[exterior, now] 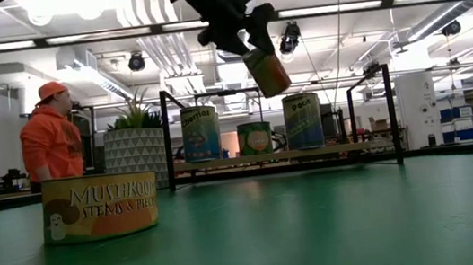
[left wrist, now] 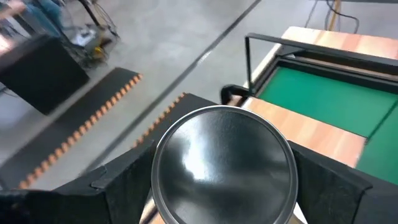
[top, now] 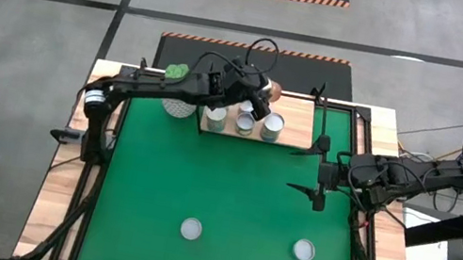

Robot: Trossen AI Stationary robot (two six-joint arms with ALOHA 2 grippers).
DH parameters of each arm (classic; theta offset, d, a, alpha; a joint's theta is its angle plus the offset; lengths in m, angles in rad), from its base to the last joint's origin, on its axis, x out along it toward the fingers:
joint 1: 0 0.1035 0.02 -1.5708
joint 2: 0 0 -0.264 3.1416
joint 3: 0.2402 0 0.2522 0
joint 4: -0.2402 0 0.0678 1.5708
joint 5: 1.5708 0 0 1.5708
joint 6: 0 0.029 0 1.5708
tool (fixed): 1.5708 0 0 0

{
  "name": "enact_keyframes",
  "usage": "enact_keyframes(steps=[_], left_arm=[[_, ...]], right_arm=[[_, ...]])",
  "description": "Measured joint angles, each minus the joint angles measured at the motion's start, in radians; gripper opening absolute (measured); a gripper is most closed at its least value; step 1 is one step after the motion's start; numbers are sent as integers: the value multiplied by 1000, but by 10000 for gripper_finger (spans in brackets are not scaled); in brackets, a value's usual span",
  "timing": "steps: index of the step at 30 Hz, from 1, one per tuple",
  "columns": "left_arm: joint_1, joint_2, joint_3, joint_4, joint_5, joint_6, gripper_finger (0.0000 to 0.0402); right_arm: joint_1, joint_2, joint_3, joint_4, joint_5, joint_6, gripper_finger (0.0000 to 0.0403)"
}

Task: Pick and place cans onto a shelf
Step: Put the canned pineapple on the shelf

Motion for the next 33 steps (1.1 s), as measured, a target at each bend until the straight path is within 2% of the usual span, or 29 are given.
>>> enact_keyframes(steps=[2,10,16,23,30,33], left_arm=[[4,0,-6,1,29,-22,310],[11,0,-10,4,34,-53,310],[17,54,1,27,47,-67,310],[39,124,99,9,47,-68,310],[50,202,199,-88,51,-75,310],[51,255,267,-180,55,-82,310]], right_arm=[[0,0,0,0,0,-1,364],[0,0,0,0,1,-1,364],[0,0,0,0,1,0,364],[0,0,0,-6,1,2,364],[0,0,0,-21,2,12,364],[0,0,0,-28,9,21,364]])
